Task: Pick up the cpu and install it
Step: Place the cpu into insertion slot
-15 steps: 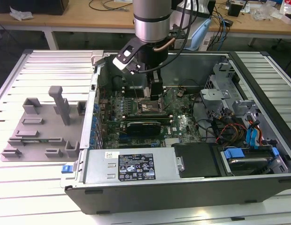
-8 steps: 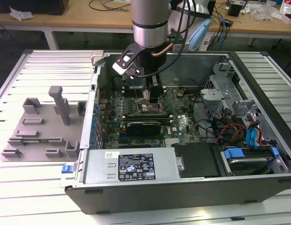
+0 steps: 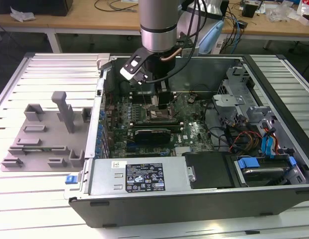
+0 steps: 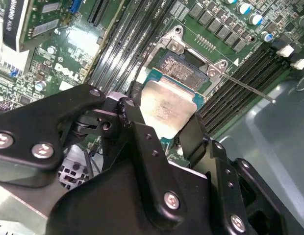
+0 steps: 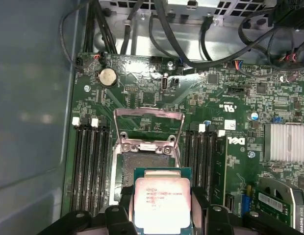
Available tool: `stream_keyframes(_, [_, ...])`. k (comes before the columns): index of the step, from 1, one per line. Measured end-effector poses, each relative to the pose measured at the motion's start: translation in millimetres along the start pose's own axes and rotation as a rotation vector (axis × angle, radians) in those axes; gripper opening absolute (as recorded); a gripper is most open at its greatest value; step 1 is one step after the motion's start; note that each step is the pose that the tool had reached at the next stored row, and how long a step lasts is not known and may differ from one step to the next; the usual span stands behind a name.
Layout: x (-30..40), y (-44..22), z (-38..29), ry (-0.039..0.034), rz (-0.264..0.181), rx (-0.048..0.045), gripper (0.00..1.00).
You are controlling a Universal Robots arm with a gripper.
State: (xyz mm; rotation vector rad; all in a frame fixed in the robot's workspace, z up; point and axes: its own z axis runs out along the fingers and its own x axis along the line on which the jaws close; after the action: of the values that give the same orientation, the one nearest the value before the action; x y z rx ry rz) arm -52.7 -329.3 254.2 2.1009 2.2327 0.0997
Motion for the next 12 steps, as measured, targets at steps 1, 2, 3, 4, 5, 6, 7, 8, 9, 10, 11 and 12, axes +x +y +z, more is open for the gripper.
stream_keyframes(1, [0.8, -1.0, 11.0, -0.0012, 0.0, 0.011, 0.55])
stream_keyframes(2, [0.8, 1.5, 16.0, 0.0002, 0.0, 0.0349, 0.55])
stream_keyframes(3, [0.7, 2.5, 16.2, 0.0001, 0.001, 0.0354, 0.55])
stream_keyframes(4, [0.7, 2.7, 16.3, 0.0001, 0.001, 0.0355, 0.55])
stream_keyframes(5, [0.7, 4.7, 17.8, 0.0003, 0.001, 0.0353, 0.55])
stream_keyframes(6, [0.6, 6.2, 19.3, 0.0003, 0.002, 0.0355, 0.55])
stream_keyframes(7, [0.8, 7.4, 21.5, 0.0002, 0.003, 0.0369, 0.55])
stream_keyframes(8, [0.8, 7.8, 23.7, 0.0, 0.006, 0.0383, 0.55])
stream_keyframes(9, [1.0, 7.7, 25.7, 0.0, 0.007, 0.039, 0.55])
stream_keyframes(10, [1.6, 7.7, 26.5, 0.0001, 0.008, 0.0392, 0.55])
stream_keyframes(11, [2.5, 7.7, 27.1, 0.0003, 0.008, 0.0392, 0.55])
stream_keyframes(12, [3.7, 7.8, 27.8, 0.0007, 0.008, 0.0391, 0.55])
